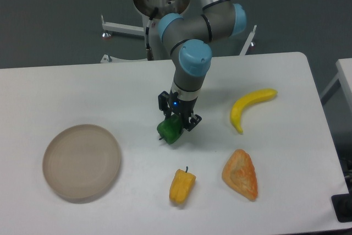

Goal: Pick up the green pepper from the table
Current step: 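Lift the held green pepper and carry it toward the banana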

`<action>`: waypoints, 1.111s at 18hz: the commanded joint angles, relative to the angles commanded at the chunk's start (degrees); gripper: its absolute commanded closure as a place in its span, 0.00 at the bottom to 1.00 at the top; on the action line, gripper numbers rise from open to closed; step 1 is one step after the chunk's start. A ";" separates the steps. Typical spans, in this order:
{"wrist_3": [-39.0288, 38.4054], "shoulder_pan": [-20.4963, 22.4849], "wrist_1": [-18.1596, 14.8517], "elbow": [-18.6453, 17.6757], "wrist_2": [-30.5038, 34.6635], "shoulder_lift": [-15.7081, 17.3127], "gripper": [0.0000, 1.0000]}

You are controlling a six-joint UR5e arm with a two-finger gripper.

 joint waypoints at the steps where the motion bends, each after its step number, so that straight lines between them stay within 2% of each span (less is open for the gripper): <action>1: 0.52 0.09 -0.09 1.14 1.57 -0.09 0.68; 5: 6.31 2.45 -2.01 7.82 6.86 -0.35 0.68; 8: 12.20 5.09 -3.95 13.09 6.95 -1.93 0.68; 12: 18.18 7.12 -4.57 18.89 9.84 -4.83 0.68; 15: 20.39 7.12 -4.57 20.92 11.96 -6.41 0.68; 20: 20.66 7.38 -4.48 21.28 12.14 -7.21 0.68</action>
